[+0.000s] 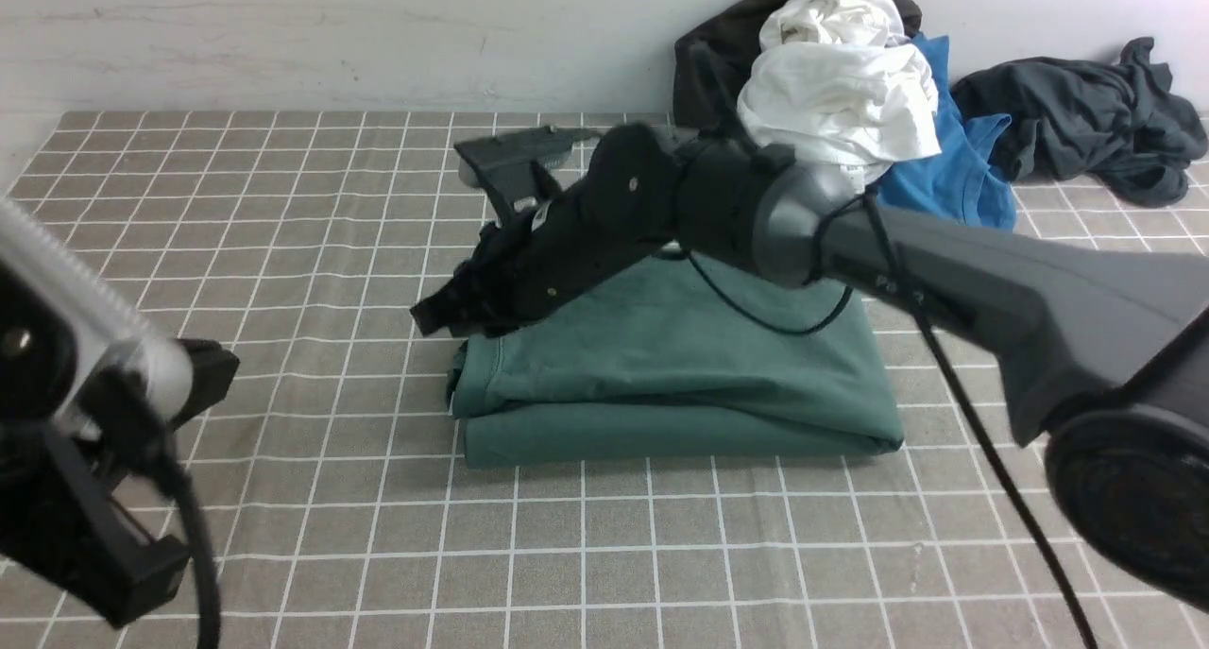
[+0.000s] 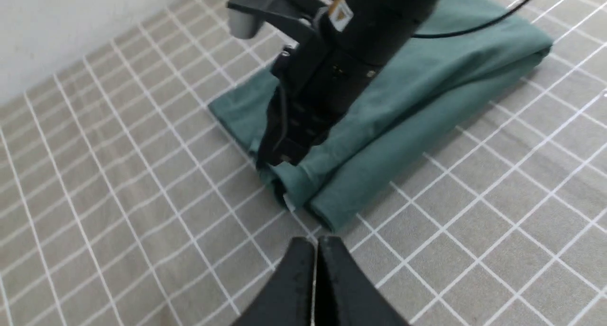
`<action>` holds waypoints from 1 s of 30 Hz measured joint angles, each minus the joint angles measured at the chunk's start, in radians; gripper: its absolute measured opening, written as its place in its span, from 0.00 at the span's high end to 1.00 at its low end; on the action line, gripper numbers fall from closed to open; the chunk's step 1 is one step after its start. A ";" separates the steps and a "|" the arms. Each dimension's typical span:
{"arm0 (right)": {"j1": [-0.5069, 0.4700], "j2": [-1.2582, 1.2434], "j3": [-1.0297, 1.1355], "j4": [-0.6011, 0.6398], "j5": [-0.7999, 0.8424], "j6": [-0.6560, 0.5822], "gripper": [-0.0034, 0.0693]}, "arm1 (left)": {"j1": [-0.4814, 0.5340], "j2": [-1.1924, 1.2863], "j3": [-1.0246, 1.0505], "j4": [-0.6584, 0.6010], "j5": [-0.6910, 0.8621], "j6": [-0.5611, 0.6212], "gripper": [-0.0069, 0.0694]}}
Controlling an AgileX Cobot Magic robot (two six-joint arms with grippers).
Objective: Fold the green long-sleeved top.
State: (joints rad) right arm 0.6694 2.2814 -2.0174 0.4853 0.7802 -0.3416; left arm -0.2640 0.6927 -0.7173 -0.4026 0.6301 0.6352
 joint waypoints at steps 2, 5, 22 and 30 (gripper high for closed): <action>-0.028 -0.101 -0.063 -0.041 0.119 -0.015 0.97 | 0.000 -0.110 0.082 -0.078 -0.063 0.121 0.92; -0.066 -0.211 -0.124 -0.096 0.232 -0.019 0.97 | 0.000 -0.222 0.153 -0.120 -0.148 0.206 0.92; -0.356 -0.773 0.250 -0.381 0.481 0.220 0.97 | 0.000 -0.462 0.322 -0.138 -0.162 0.259 0.92; -0.352 -1.118 0.911 -0.229 0.203 0.198 0.97 | 0.000 -0.462 0.322 -0.138 -0.131 0.256 0.92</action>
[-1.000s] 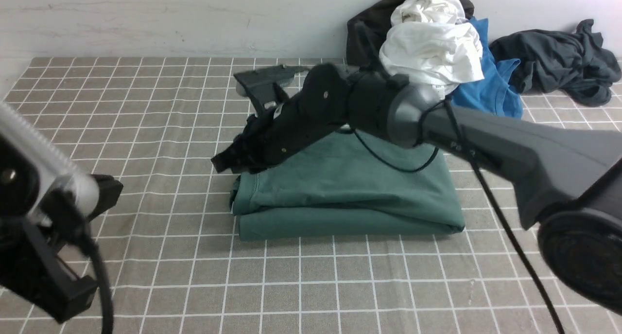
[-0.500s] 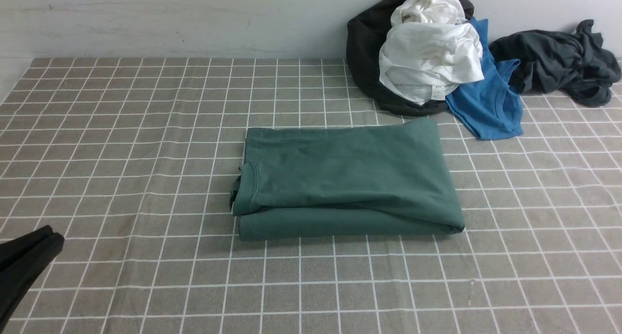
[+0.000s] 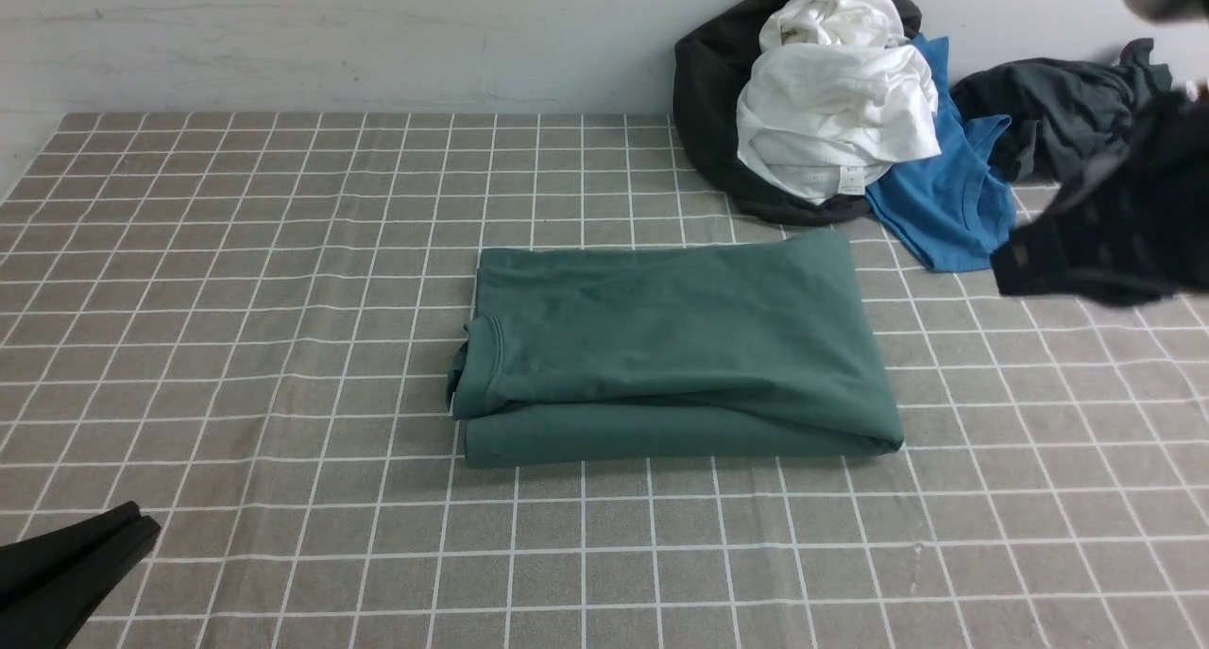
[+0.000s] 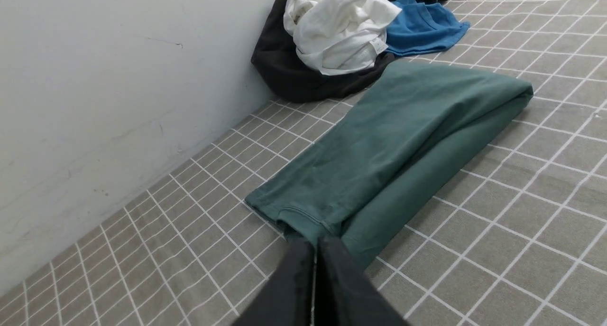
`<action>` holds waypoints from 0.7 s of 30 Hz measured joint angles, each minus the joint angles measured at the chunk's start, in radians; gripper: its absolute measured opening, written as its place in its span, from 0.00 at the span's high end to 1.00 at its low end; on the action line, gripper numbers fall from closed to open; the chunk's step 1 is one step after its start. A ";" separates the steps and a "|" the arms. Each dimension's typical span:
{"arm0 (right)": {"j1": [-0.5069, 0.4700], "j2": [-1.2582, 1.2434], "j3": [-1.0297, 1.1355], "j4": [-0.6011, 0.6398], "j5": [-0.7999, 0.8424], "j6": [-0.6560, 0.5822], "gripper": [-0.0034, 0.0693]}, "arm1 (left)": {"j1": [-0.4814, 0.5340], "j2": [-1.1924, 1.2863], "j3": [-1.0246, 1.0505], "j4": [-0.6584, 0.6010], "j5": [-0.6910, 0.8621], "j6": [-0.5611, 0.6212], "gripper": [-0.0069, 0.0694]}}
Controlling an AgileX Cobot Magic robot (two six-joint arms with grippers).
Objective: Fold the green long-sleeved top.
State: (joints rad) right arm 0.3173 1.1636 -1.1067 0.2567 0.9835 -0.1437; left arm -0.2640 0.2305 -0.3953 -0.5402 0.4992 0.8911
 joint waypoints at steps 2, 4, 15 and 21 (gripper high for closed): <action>0.000 -0.105 0.152 0.033 -0.112 -0.061 0.97 | 0.000 0.000 0.000 0.000 0.001 0.000 0.92; 0.000 -0.164 0.244 0.042 -0.165 -0.097 0.97 | 0.000 0.000 0.000 0.000 0.003 0.000 0.92; 0.000 -0.382 0.575 0.048 -0.130 -0.146 0.97 | 0.000 0.000 0.000 0.000 0.003 -0.001 0.92; -0.003 -0.389 0.575 0.060 -0.012 -0.146 0.97 | 0.000 0.000 0.000 0.000 0.003 -0.001 0.92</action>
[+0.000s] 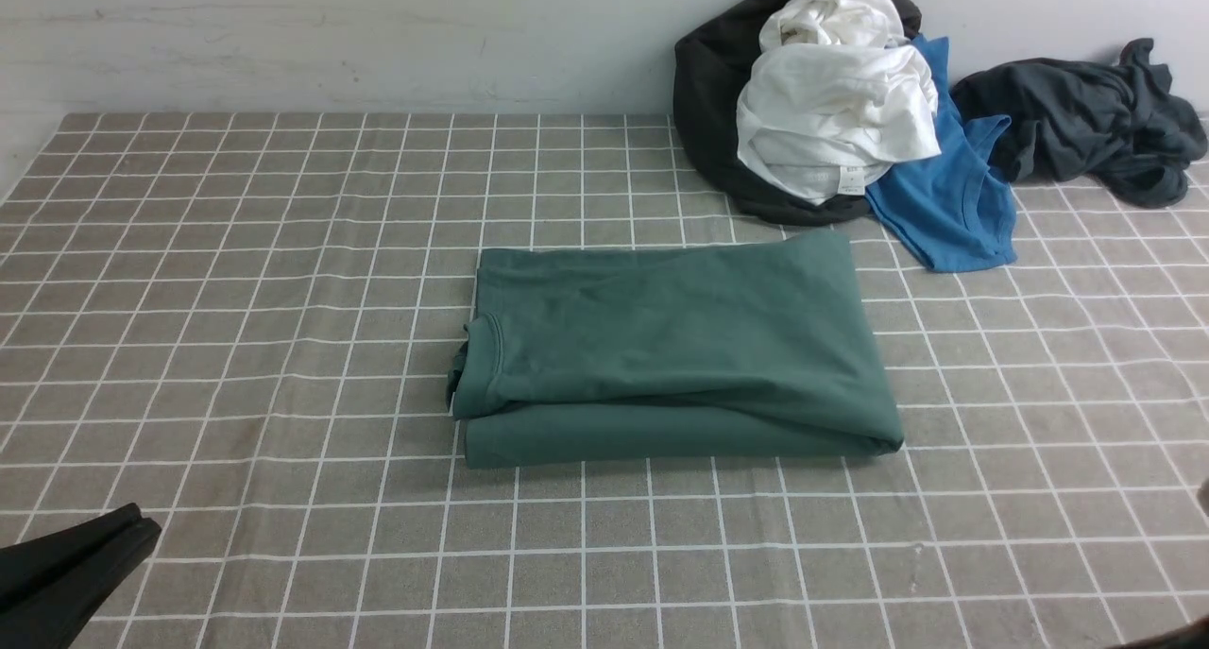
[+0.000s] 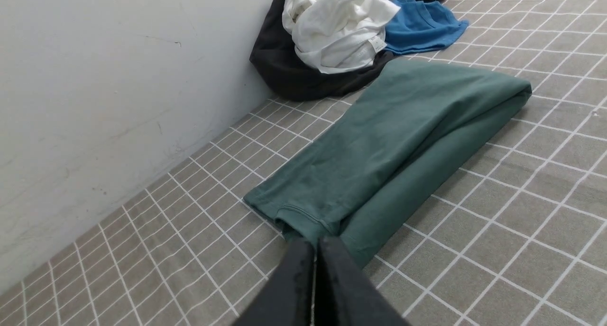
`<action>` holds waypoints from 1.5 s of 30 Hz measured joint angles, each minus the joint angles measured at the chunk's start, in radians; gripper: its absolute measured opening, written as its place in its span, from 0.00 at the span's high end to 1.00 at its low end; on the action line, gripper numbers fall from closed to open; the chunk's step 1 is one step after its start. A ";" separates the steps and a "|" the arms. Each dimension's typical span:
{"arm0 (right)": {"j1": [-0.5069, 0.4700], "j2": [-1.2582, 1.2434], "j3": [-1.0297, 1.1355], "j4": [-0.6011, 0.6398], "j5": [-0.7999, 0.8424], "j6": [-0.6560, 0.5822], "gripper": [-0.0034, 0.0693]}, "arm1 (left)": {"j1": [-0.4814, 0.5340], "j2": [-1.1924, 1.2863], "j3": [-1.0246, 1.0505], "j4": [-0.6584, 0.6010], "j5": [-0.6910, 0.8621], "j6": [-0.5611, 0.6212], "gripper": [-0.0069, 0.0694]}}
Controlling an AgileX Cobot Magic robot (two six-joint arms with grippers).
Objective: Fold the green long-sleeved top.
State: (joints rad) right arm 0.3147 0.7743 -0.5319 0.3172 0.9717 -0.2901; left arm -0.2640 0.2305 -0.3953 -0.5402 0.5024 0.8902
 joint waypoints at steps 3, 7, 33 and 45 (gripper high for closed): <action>0.000 -0.043 0.004 0.005 0.027 0.000 0.97 | 0.000 0.000 0.000 -0.003 0.005 0.000 0.92; -0.055 -0.295 0.041 0.069 0.056 -0.008 0.97 | 0.000 0.000 0.000 -0.022 0.024 0.000 0.92; -0.302 -0.676 0.092 -0.055 -0.055 -0.004 0.97 | 0.000 0.000 0.000 -0.027 0.027 -0.001 0.92; -0.305 -0.763 0.510 -0.186 -0.557 -0.004 0.97 | 0.000 0.000 0.000 -0.027 0.027 -0.001 0.92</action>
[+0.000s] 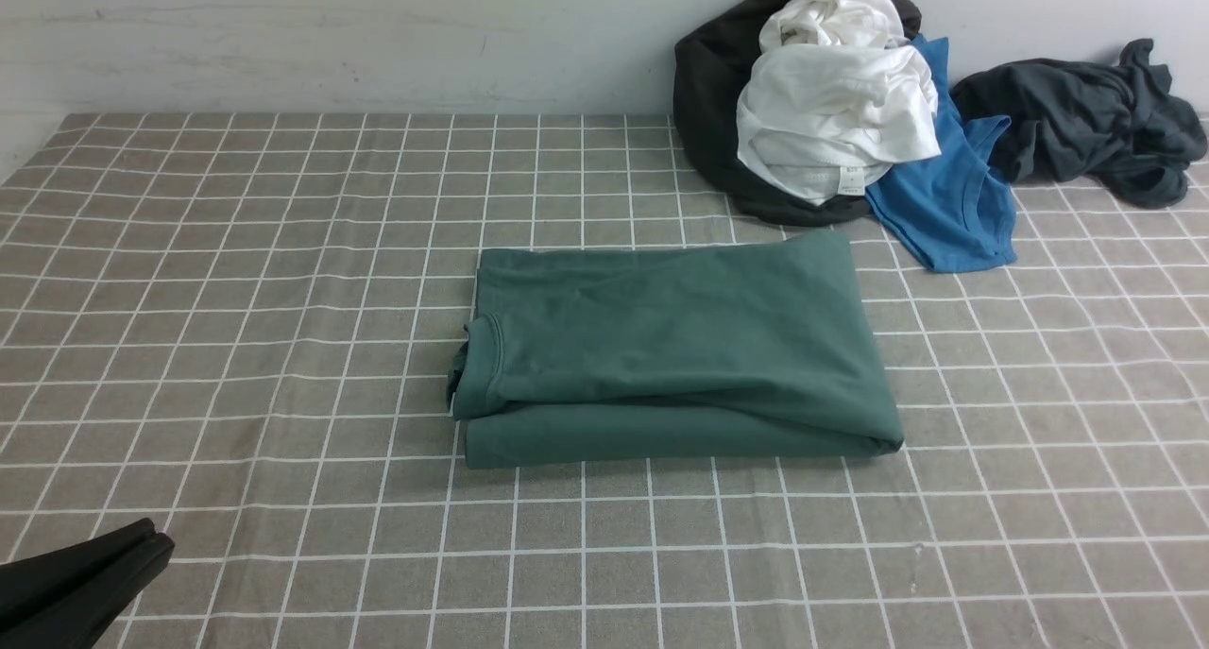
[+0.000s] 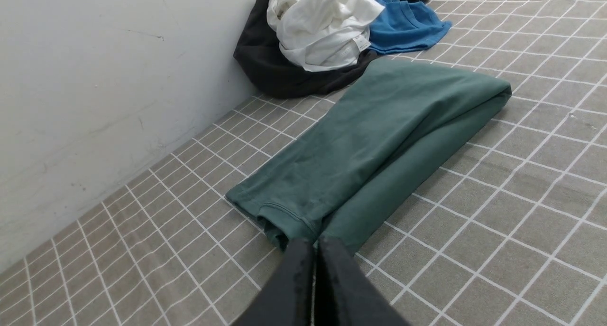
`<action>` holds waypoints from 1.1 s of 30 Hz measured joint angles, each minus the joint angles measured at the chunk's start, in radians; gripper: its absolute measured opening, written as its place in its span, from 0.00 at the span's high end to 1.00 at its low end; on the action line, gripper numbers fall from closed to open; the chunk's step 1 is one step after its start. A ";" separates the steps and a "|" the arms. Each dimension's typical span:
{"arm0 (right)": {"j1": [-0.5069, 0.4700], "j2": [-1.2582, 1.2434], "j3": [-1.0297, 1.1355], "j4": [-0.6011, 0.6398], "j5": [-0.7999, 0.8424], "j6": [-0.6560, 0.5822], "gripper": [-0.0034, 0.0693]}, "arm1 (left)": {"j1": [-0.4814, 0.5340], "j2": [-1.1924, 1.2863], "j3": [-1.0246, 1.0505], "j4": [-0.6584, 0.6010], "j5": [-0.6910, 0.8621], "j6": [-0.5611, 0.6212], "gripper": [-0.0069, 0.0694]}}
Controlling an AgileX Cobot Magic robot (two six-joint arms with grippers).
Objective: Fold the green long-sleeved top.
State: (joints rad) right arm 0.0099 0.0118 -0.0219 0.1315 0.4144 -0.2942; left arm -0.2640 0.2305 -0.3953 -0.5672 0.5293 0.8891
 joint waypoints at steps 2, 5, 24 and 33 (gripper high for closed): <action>0.000 -0.011 0.029 0.000 -0.011 0.000 0.97 | 0.000 0.000 0.000 0.000 0.000 0.000 0.92; 0.000 -0.022 0.040 0.000 -0.025 0.000 0.97 | 0.000 0.000 0.000 0.000 0.000 0.000 0.92; 0.019 -0.022 0.046 -0.019 -0.062 -0.091 0.97 | 0.000 0.000 0.000 0.000 0.000 0.000 0.92; 0.026 -0.022 0.046 -0.014 -0.063 0.047 0.97 | 0.000 0.000 0.000 0.000 0.000 0.000 0.92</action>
State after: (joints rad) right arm 0.0355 -0.0102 0.0246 0.1175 0.3519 -0.2475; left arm -0.2640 0.2305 -0.3953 -0.5672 0.5293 0.8891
